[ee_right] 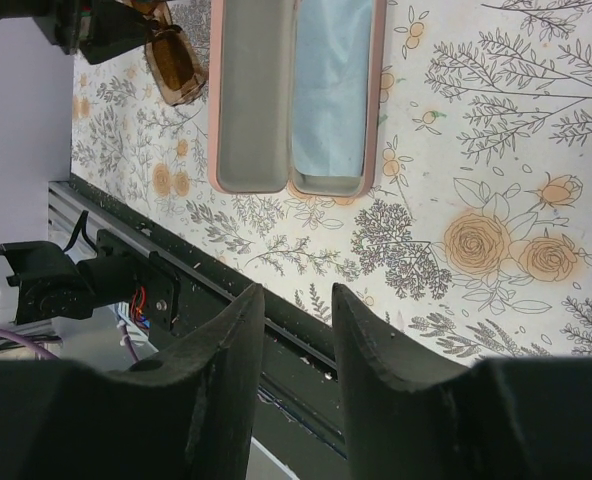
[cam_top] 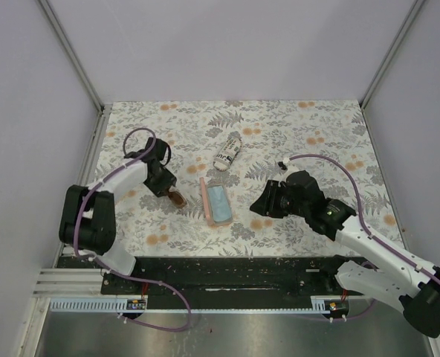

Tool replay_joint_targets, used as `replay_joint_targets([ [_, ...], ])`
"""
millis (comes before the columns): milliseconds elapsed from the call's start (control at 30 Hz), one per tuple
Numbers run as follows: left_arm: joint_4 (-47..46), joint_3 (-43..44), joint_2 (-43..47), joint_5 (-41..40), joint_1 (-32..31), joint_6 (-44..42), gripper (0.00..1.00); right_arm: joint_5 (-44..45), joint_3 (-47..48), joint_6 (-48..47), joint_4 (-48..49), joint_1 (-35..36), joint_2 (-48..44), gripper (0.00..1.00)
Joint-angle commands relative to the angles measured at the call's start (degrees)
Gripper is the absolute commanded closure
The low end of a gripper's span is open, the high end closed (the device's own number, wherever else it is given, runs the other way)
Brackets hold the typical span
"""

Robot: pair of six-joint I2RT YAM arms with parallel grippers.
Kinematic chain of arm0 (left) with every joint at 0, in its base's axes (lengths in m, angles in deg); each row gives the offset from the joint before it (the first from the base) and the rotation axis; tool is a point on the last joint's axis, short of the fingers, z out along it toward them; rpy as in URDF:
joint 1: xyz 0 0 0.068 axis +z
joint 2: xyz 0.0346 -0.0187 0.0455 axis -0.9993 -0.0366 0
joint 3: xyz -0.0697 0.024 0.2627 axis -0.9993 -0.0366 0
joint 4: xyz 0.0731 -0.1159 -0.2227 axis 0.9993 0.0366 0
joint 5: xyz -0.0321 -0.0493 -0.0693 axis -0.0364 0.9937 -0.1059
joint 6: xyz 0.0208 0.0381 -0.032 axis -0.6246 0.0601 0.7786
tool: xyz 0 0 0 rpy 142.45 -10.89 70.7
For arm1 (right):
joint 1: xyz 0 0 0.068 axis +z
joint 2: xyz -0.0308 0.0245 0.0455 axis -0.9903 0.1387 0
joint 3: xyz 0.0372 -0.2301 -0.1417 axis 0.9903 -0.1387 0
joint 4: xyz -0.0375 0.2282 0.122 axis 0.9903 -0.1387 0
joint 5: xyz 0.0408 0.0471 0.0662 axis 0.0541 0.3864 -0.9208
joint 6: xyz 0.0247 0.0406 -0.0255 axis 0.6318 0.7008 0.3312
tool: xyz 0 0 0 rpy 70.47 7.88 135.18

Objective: Organize the sunglasses

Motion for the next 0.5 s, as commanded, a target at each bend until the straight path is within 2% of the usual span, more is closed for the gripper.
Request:
replay_joint_targets([
  [0, -9.4, -5.0, 11.0, 6.1, -2.1, -8.6, 0.96, -3.3, -0.8, 0.6, 4.3, -0.5, 1.1, 0.59],
  [67, -11.9, -7.2, 15.5, 7.8, -3.5, -10.0, 0.96, -3.9, -0.8, 0.8, 4.7, -0.5, 1.2, 0.59],
  [167, -19.7, -10.5, 21.1, 18.1, -5.5, -9.8, 0.94, -4.9, -1.0, 0.7, 5.0, -0.5, 0.8, 0.59],
  [233, -25.7, -11.8, 23.6, 22.3, -9.2, -8.2, 0.92, -5.0, -1.1, 0.6, 5.1, -0.6, 0.3, 0.6],
  [367, -37.2, -11.1, 24.8, 24.4, -17.9, -6.3, 0.9, -5.1, -0.8, 0.5, 5.1, -1.2, -1.0, 0.59],
  [467, -44.5, -9.6, 22.9, 28.0, -21.7, -6.1, 0.9, -6.9, 0.4, -0.5, 5.6, -1.9, -2.0, 0.59],
])
